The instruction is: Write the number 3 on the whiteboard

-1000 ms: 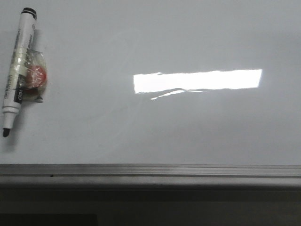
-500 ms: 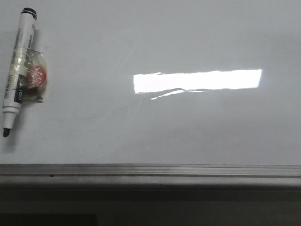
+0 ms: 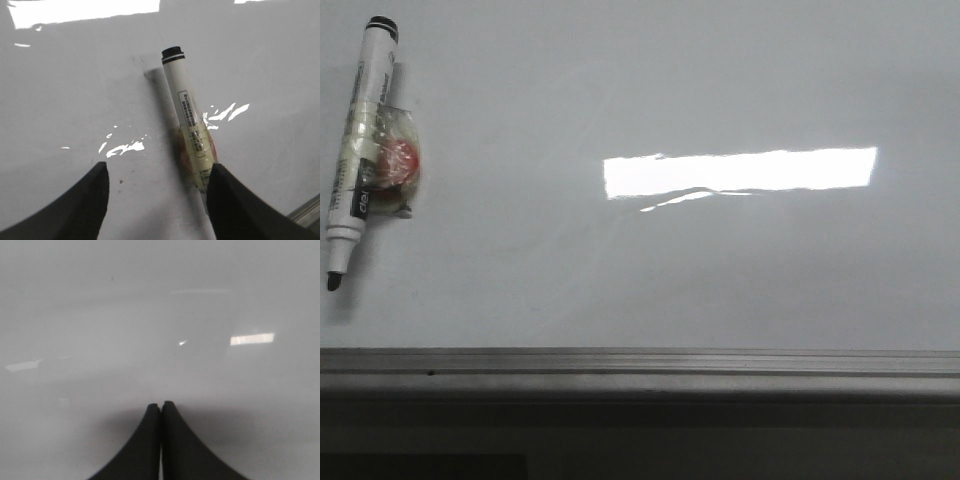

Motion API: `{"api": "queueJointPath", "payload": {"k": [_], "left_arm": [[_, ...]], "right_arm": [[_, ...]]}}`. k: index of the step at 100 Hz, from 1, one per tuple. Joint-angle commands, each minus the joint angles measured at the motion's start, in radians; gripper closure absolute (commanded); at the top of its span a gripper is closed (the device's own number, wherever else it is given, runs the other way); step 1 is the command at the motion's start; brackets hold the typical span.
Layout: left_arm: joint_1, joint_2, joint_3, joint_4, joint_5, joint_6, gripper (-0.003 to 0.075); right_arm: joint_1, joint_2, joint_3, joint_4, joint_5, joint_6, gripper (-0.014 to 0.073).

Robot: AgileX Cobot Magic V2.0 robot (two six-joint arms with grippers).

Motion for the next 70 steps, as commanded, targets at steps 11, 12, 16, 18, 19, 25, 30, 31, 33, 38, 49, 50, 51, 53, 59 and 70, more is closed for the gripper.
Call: {"api": "queueJointPath", "payload": {"k": [11, 12, 16, 18, 19, 25, 30, 31, 33, 38, 49, 50, 51, 53, 59, 70], "left_arm": [[-0.013, 0.005, -0.05, -0.029, -0.011, 0.003, 0.032], [-0.016, 0.005, -0.05, -0.029, -0.011, 0.003, 0.032], [-0.021, 0.005, -0.052, -0.029, -0.011, 0.004, 0.032], [-0.021, 0.005, -0.055, -0.029, -0.014, 0.006, 0.032], [-0.023, 0.005, -0.055, -0.029, -0.014, 0.006, 0.032], [-0.027, 0.005, -0.059, -0.027, -0.014, 0.006, 0.032], [-0.027, 0.003, -0.059, 0.007, -0.007, -0.001, 0.032], [-0.027, 0.003, -0.059, 0.026, -0.007, -0.01, 0.0321], [-0.027, 0.003, -0.059, 0.064, -0.004, -0.028, 0.0321], [-0.027, 0.003, -0.059, 0.159, -0.007, -0.15, 0.0321], [-0.027, 0.001, -0.059, 0.191, -0.017, -0.213, 0.0321], [-0.027, 0.001, -0.059, 0.186, -0.014, -0.209, 0.0321], [-0.027, 0.001, -0.059, 0.18, -0.013, -0.207, 0.0321], [-0.027, 0.001, -0.059, 0.167, -0.009, -0.203, 0.0321], [-0.027, 0.001, -0.059, 0.158, -0.002, -0.202, 0.0321], [-0.031, -0.021, -0.059, 0.316, -0.007, -0.311, 0.0321]], "right_arm": [[-0.003, 0.013, -0.037, 0.008, -0.072, 0.002, 0.0645], [-0.003, 0.013, -0.037, 0.008, -0.072, 0.002, 0.0645], [-0.003, 0.013, -0.037, 0.008, -0.072, 0.002, 0.0645], [-0.003, 0.013, -0.037, 0.008, -0.072, 0.002, 0.0645], [-0.003, 0.013, -0.037, 0.008, -0.072, 0.002, 0.0645], [-0.003, 0.013, -0.037, 0.008, -0.072, 0.002, 0.0645], [-0.003, 0.013, -0.037, 0.008, -0.072, 0.002, 0.0645], [-0.003, 0.013, -0.037, 0.008, -0.072, 0.002, 0.0645], [-0.003, 0.013, -0.037, 0.008, -0.072, 0.002, 0.0645], [-0.003, 0.013, -0.037, 0.008, -0.072, 0.002, 0.0645], [-0.003, 0.013, -0.037, 0.008, -0.072, 0.002, 0.0645], [-0.003, 0.013, -0.037, 0.008, -0.072, 0.002, 0.0645], [-0.003, 0.013, -0.037, 0.008, -0.072, 0.002, 0.0645], [-0.003, 0.013, -0.037, 0.008, -0.072, 0.002, 0.0645], [-0.003, 0.013, -0.037, 0.008, -0.072, 0.002, 0.0645], [-0.003, 0.013, -0.037, 0.008, -0.072, 0.002, 0.0645]]}}
